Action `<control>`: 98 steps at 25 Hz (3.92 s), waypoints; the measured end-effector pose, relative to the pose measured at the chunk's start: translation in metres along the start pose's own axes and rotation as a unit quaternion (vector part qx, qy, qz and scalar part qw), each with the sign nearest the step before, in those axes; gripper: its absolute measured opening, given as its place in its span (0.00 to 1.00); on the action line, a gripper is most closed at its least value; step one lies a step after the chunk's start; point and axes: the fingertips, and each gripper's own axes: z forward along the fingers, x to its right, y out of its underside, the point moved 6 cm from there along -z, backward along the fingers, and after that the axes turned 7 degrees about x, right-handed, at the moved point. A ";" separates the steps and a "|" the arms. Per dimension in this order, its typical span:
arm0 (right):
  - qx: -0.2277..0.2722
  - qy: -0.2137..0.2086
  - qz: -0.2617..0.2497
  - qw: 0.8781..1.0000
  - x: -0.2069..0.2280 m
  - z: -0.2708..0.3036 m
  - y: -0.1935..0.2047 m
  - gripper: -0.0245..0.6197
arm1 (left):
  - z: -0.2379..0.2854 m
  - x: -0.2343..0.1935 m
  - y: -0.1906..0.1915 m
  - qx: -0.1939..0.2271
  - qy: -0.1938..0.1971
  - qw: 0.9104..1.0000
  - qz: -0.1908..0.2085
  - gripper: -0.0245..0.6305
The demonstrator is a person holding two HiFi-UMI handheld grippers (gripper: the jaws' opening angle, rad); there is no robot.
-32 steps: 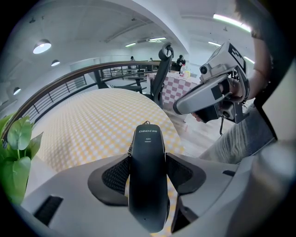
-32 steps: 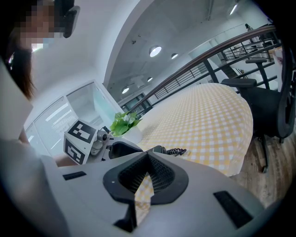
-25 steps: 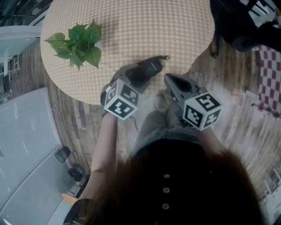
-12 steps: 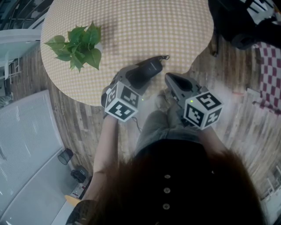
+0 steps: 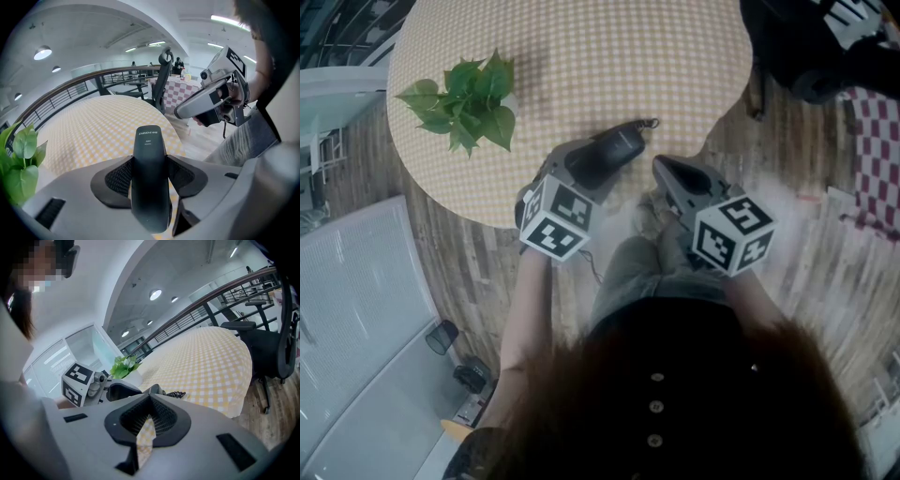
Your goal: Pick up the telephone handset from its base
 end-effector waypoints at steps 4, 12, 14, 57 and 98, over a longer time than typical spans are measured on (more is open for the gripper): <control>0.005 -0.001 -0.001 1.000 0.001 -0.001 -0.004 0.05 | -0.004 -0.002 -0.003 0.010 -0.005 1.000 -0.010 0.40; 0.017 -0.005 -0.014 1.000 -0.004 -0.003 -0.016 0.05 | -0.022 -0.012 -0.013 0.043 -0.026 0.998 -0.035 0.40; 0.018 -0.009 -0.020 1.000 -0.008 -0.004 -0.019 0.05 | -0.028 -0.014 -0.016 0.052 -0.034 0.997 -0.041 0.40; 0.106 -0.151 -0.159 0.970 -0.118 -0.010 -0.126 0.05 | -0.200 -0.016 -0.046 0.445 -0.192 0.840 -0.243 0.40; 0.074 -0.182 -0.179 0.964 -0.121 0.001 -0.111 0.05 | -0.197 0.005 -0.014 0.497 -0.206 0.783 -0.313 0.40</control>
